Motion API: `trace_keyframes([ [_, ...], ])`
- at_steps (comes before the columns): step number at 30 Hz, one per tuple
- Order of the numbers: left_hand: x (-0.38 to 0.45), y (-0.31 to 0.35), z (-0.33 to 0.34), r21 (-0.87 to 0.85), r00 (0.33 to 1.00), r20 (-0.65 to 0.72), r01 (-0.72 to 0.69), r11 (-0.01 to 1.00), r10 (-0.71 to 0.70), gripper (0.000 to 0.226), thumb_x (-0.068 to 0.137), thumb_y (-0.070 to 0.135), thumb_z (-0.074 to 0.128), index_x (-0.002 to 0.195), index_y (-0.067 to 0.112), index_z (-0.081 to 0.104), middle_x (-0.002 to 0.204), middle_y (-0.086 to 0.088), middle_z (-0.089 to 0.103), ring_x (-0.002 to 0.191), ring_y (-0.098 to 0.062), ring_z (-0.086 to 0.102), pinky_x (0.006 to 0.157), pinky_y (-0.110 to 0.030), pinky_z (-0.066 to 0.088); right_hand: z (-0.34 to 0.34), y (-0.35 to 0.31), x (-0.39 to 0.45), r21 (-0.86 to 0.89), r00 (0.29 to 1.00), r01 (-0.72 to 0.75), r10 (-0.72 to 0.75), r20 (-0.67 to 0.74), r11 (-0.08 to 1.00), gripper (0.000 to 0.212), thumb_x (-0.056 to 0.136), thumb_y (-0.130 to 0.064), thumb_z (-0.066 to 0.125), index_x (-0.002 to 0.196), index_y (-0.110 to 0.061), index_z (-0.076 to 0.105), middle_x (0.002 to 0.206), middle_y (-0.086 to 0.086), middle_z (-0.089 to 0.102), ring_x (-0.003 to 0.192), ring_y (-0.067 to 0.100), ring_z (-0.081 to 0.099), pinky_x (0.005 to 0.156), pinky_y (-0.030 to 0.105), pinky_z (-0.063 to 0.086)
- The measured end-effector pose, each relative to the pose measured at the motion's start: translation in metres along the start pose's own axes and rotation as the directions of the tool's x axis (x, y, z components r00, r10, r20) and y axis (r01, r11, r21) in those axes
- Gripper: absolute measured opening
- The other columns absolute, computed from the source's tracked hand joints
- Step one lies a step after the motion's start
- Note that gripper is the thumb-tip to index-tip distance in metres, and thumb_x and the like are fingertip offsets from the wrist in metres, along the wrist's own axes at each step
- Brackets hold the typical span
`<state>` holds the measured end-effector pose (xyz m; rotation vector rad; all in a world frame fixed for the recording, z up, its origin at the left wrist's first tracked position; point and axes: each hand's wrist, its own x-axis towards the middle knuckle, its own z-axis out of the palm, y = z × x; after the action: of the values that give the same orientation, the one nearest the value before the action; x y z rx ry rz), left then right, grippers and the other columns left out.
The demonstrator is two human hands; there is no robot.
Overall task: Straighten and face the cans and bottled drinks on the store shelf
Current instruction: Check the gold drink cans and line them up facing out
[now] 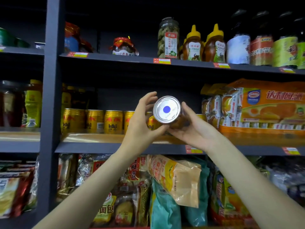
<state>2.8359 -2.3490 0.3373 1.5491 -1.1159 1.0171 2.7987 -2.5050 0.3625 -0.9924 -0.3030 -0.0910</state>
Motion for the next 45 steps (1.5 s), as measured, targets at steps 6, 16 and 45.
trace_keyframes([
  [6,-0.001,0.006,-0.005,-0.188,0.978,0.119,0.190,0.964,-0.170,0.062,0.075,0.010,0.074,0.124,0.030,0.042,0.121,0.011,0.054,0.108,-0.007,0.059,0.079,-0.019,0.052,-0.008,-0.001,0.000,0.102,0.992,0.121,-0.123,0.008,0.987,0.044,0.074,-0.018,0.069,0.115,-0.011,0.056,0.122,0.021,0.059,0.108,0.033,0.060,0.090,0.045,0.052],
  [16,0.000,0.010,0.000,-0.563,0.718,0.510,0.695,0.447,-0.475,0.046,0.083,0.034,0.055,0.124,0.012,0.051,0.111,-0.013,0.068,0.104,-0.027,0.064,0.090,-0.039,0.052,-0.012,-0.004,-0.011,-0.196,0.846,0.527,-0.489,0.211,0.827,0.054,0.065,-0.002,0.067,0.112,-0.022,0.052,0.112,0.003,0.061,0.104,0.016,0.062,0.080,0.026,0.055],
  [45,0.011,-0.014,0.001,0.110,0.962,0.247,-0.144,0.983,0.113,0.075,0.078,0.014,0.073,0.132,0.041,0.028,0.129,0.025,0.035,0.123,0.006,0.039,0.096,-0.013,0.041,-0.032,-0.012,0.000,-0.121,0.931,0.365,-0.360,0.066,0.923,0.051,0.070,-0.018,0.067,0.119,-0.018,0.053,0.118,0.011,0.059,0.101,0.024,0.064,0.073,0.032,0.058],
])
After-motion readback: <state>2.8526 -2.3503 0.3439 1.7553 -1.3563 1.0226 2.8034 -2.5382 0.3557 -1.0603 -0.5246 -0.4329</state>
